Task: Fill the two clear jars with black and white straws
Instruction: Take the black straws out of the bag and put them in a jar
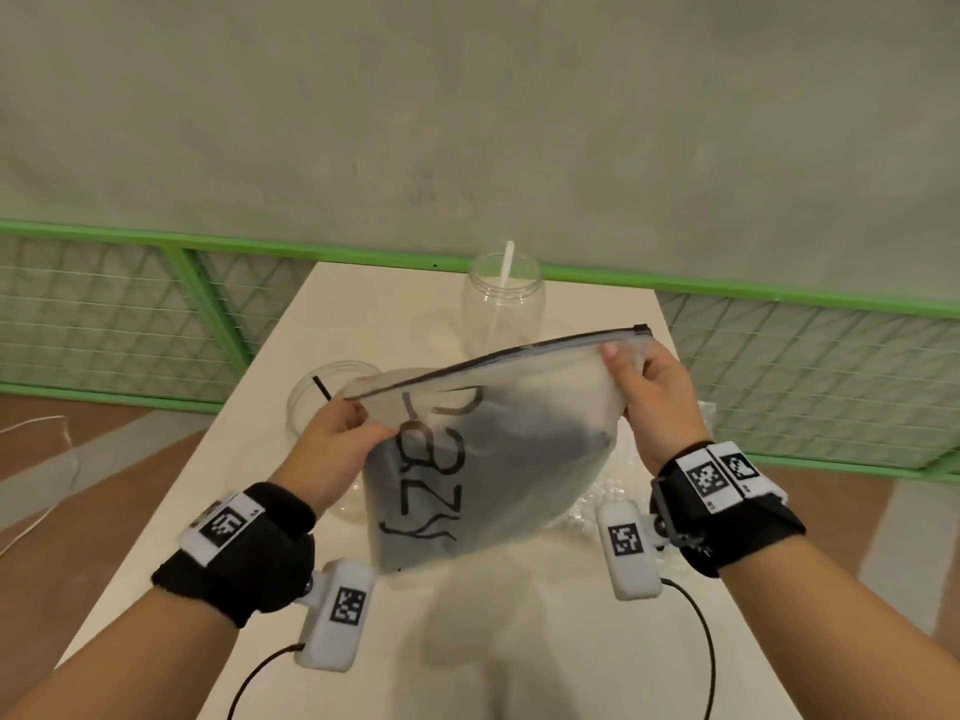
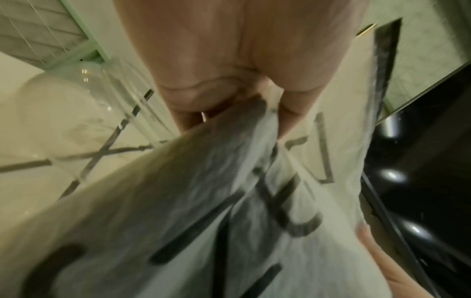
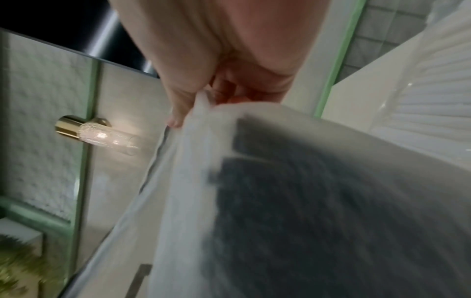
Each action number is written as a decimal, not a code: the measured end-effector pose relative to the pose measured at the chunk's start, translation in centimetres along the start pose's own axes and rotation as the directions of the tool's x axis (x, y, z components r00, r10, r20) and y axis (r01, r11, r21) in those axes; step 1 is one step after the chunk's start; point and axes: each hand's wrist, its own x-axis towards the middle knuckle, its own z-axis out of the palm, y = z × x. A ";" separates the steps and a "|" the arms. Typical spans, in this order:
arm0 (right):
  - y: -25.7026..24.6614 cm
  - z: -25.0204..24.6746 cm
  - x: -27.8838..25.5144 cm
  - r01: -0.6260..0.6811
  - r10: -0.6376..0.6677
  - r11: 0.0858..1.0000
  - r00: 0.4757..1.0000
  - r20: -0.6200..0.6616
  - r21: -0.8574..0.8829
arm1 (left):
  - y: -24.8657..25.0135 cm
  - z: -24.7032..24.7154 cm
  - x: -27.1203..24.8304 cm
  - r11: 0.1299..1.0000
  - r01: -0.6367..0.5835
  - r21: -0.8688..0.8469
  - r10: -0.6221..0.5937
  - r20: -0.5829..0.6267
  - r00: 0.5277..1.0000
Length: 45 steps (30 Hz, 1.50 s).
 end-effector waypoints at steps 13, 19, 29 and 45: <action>-3.4 1.4 0.4 0.231 -0.229 0.973 0.972 0.051 -0.031 | 4.0 -2.5 -0.4 0.980 -0.192 0.060 0.197 -0.112 0.974; -2.3 0.9 0.9 0.177 -0.167 0.975 0.982 0.085 -0.131 | 3.5 -2.6 0.2 0.970 -0.188 0.155 0.211 -0.151 0.966; -3.5 -0.7 1.0 0.171 -0.174 0.984 0.983 -0.065 -0.048 | 7.2 -3.8 0.1 0.908 -0.230 0.351 0.245 0.001 0.969; -4.6 0.5 0.0 0.082 -0.099 0.989 0.985 0.138 0.127 | 11.5 1.4 0.4 0.452 -0.396 0.799 0.510 0.133 0.850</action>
